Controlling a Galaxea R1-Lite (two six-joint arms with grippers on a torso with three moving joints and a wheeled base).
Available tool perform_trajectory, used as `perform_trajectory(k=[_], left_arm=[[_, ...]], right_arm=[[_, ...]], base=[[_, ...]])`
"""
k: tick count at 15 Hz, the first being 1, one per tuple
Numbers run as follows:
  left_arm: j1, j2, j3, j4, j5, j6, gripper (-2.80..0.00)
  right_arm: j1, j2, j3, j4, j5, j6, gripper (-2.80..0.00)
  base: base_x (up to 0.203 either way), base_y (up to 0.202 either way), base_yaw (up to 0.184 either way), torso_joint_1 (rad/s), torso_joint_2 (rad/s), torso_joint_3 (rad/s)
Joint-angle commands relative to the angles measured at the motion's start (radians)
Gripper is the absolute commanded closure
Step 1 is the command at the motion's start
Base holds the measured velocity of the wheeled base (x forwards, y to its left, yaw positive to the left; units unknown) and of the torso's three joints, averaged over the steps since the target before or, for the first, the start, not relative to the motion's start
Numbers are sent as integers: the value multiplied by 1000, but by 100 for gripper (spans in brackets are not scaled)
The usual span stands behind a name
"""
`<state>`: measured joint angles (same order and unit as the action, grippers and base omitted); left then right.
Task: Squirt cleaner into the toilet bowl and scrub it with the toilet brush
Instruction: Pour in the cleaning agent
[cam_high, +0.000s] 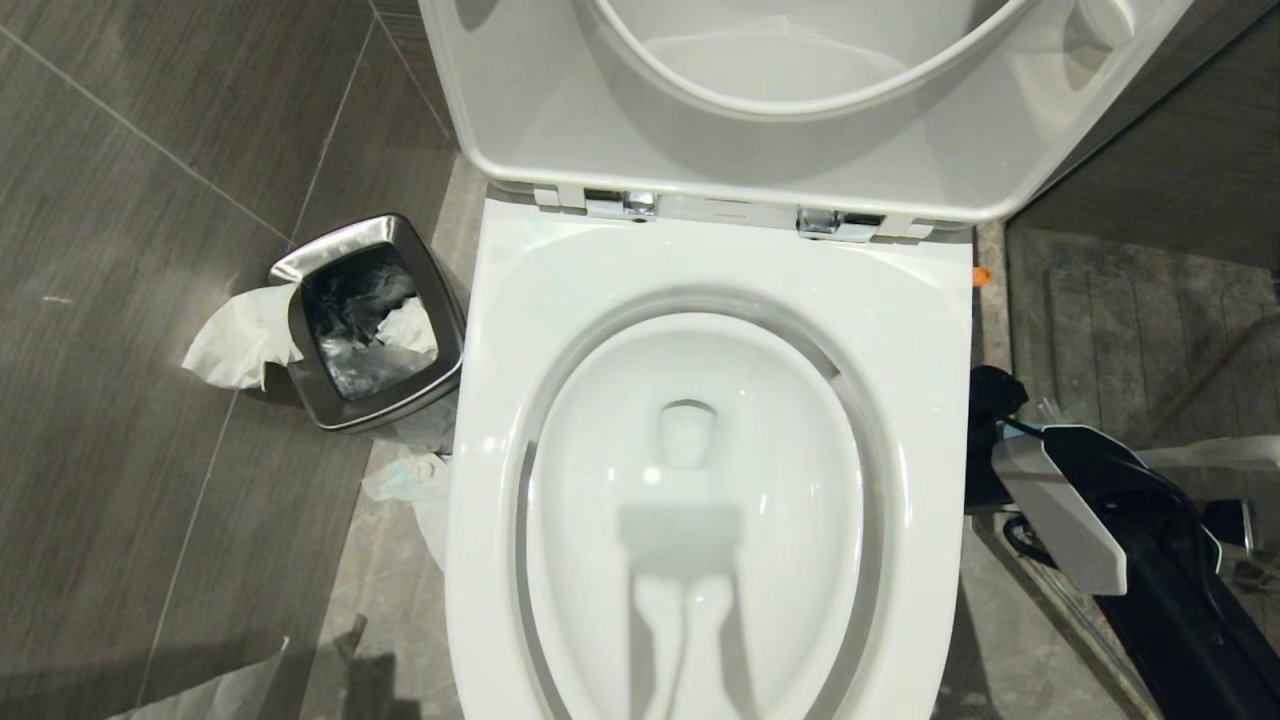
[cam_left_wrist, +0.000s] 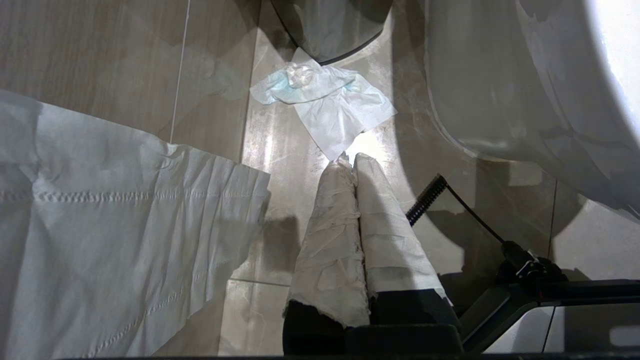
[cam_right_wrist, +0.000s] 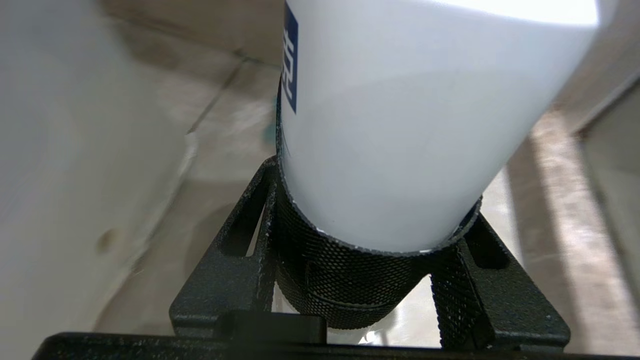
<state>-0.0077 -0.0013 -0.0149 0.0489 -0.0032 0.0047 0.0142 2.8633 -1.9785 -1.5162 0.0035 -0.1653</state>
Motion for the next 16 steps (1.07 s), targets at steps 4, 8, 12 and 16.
perform_trajectory(k=[4, 8, 12, 16], left_arm=[[0, 1, 0, 0, 0, 0, 0], [0, 1, 0, 0, 0, 0, 0], [0, 1, 0, 0, 0, 0, 0], [0, 1, 0, 0, 0, 0, 0]], right_arm=[[-13, -74, 0, -14, -5, -3, 0], [-17, -149, 1, -14, -37, -1, 0], [-18, -262, 48, -14, -43, -2, 0], [-22, -409, 186, -14, -43, -5, 0]], base=[[0, 0, 0, 0, 0, 0], [0, 0, 0, 0, 0, 0], [0, 0, 0, 0, 0, 0], [0, 0, 0, 0, 0, 0]])
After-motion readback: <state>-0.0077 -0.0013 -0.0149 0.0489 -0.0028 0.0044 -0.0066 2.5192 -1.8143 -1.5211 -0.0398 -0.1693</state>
